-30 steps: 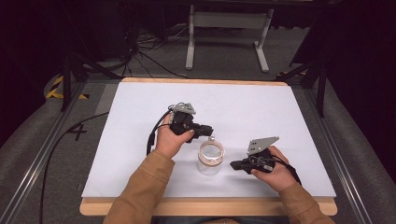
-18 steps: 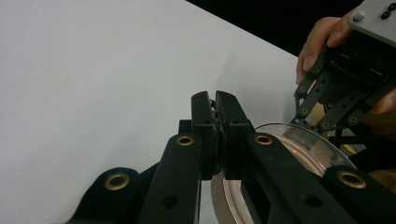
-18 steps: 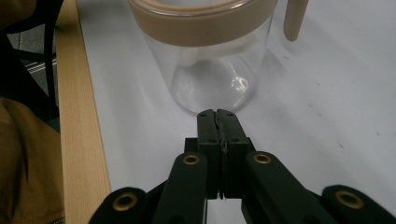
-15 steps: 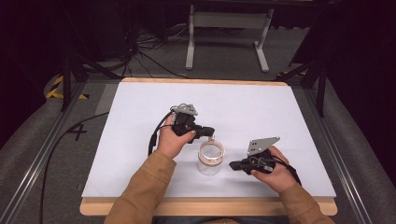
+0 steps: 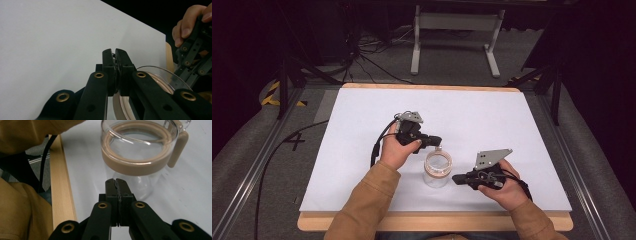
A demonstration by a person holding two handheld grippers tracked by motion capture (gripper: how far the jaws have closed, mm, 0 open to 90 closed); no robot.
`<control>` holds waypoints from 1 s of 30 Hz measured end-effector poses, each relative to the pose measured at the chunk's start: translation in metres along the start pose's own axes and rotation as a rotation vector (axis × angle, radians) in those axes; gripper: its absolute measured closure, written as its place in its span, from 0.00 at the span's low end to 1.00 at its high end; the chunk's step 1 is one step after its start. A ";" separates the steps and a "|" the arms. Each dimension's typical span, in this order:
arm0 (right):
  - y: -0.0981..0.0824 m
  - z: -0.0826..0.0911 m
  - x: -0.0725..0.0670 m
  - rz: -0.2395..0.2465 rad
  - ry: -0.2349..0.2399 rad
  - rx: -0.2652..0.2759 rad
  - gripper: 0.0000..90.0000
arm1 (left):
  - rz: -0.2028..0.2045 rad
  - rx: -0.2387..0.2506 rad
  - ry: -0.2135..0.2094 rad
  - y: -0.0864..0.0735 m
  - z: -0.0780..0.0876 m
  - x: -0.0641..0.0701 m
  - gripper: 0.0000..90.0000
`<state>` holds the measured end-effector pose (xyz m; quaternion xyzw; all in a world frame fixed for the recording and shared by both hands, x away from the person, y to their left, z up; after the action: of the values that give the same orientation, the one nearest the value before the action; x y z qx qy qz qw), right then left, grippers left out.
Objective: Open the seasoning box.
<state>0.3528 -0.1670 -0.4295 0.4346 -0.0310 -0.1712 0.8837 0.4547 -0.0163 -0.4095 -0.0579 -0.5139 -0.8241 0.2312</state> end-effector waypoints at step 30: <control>0.016 -0.001 -0.001 -0.047 -0.080 0.129 1.00 | 0.015 0.002 0.010 0.000 -0.001 -0.002 0.96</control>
<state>0.3563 -0.1563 -0.4176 0.4841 -0.0671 -0.2069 0.8475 0.4567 -0.0160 -0.4110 -0.0573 -0.5133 -0.8220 0.2401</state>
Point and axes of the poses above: each handheld gripper's, and its own axes: z roughly backward along the jaws, y roughly out of its top, x roughly to its right, the point moved 7 cm from there along -z, roughly forward along the jaws, and after that the axes turned 1 degree about y, right-handed, at the moved point
